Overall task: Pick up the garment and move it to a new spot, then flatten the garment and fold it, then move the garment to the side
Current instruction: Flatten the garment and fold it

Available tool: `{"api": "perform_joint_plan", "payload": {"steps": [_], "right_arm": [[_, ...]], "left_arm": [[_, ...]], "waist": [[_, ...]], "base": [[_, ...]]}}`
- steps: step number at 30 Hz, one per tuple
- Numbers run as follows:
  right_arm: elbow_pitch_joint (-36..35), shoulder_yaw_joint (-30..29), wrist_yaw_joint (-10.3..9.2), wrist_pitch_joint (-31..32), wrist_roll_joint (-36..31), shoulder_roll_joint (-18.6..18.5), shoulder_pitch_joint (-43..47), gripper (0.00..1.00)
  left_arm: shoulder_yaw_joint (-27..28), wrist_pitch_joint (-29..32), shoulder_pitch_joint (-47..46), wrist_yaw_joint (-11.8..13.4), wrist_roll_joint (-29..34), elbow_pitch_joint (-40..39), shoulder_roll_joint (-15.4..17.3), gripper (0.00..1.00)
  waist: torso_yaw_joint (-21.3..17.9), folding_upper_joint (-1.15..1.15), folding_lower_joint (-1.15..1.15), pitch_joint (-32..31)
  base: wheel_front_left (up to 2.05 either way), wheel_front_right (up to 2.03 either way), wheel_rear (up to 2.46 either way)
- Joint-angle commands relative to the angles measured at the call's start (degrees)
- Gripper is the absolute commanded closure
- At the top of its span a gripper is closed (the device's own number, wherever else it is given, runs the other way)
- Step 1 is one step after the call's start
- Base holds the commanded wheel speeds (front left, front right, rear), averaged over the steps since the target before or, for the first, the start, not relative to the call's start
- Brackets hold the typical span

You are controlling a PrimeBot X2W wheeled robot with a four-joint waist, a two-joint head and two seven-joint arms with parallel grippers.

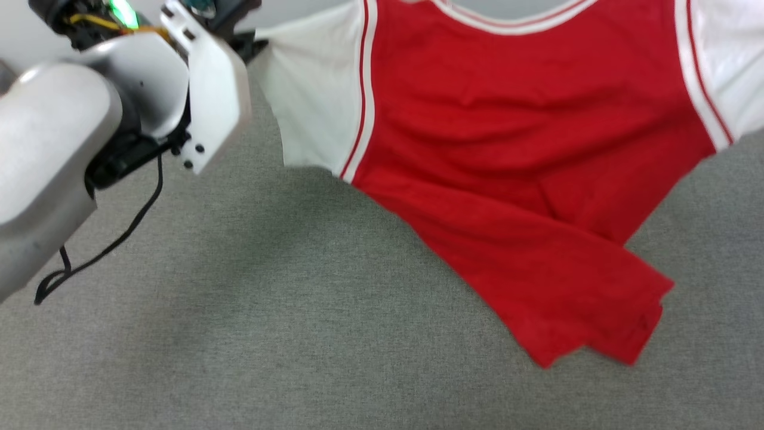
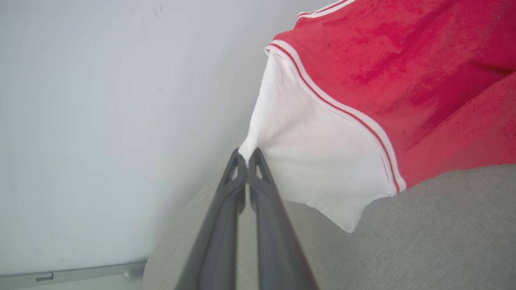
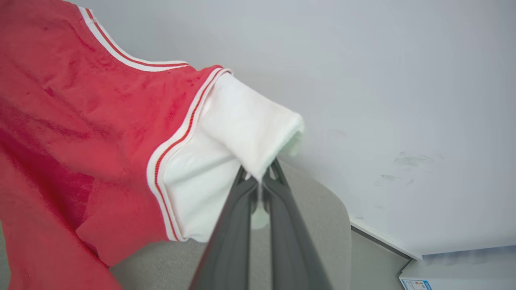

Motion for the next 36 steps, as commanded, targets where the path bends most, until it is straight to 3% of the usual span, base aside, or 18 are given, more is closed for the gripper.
{"api": "perform_joint_plan", "payload": {"steps": [1,10,25,36], "right_arm": [[0.1,0.29,-0.04,-1.28,-1.19,0.23,-2.37,1.0],[4.62,2.68,-0.04,-5.33,-6.33,2.65,-15.42,1.0],[20.46,7.76,-0.05,-14.24,-17.44,9.47,-45.37,1.0],[30.93,11.06,-0.05,-20.27,-20.69,13.4,-58.83,1.0]], "left_arm": [[0.81,-1.54,-1.48,0.58,1.02,0.87,-0.88,1.0],[3.82,-7.1,-9.34,1.96,5.27,7.9,-4.73,1.0],[9.26,-15.52,-29.02,3.24,11.82,21.73,-8.46,1.0],[11.83,-19.39,-38.28,2.1,11.94,28.7,-10.15,1.0]], "waist": [[-0.09,0.0,0.0,-0.68],[-0.39,0.0,0.0,0.87],[-0.72,0.0,0.0,12.38],[-0.13,0.0,0.0,15.97]], "base": [[0.0,0.0,0.0],[0.0,0.0,0.0],[0.0,0.0,0.0],[0.0,0.0,0.0]]}}
